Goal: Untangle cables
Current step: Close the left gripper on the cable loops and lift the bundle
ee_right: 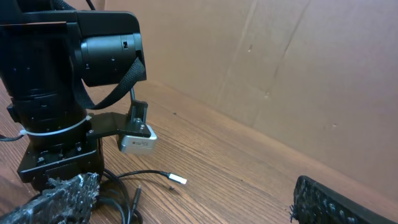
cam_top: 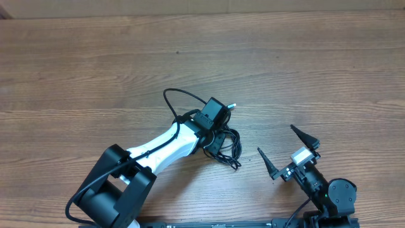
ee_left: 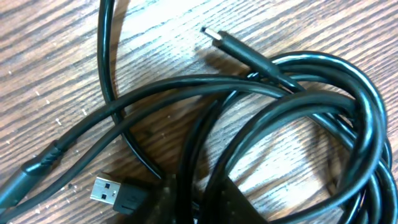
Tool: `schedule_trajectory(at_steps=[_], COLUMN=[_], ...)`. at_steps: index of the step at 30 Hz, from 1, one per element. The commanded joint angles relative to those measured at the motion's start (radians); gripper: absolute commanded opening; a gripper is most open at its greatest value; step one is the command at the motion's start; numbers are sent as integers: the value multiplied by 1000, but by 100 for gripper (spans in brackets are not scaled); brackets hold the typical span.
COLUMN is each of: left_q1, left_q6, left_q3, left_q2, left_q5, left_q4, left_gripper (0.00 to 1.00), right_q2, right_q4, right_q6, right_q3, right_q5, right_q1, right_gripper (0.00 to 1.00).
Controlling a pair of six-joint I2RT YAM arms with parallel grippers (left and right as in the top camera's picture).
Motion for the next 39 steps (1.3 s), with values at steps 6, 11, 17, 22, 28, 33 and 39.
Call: schedule_trajectory(at_steps=[6,11,17,22,28,33,39], left_q1=[0,0,0,0,0,0,0], left_q6=[-62,-77,-77,-85,-101,-108,-159], left_q3=[18,39,101,146,206,276,324], left_q2=[9,-8,-52,-84,-128,-167,-203], left_q5=[-10,-11,-13,-13,-14,-14,-92], left_q4=[2,-23,-86,-117,-160,-224,-311], left_gripper=[4,4,4,4,4,4,4], right_q2=[-11,-11,-11,-11,-11,-11,-11], right_q4=[-1,0,0,-1,-1,-1,-1], right_q6=[-3,-3,-3,-3,-3,-3,-3], right_q3=[-11,-11,-11,-11,-11,-11,-11], right_q5=[-1,-1,-2,-1,-1,-1,-1], right_q1=[6,6,6,6,6,6,6], right_gripper=[100,100,100,100,100,100,100])
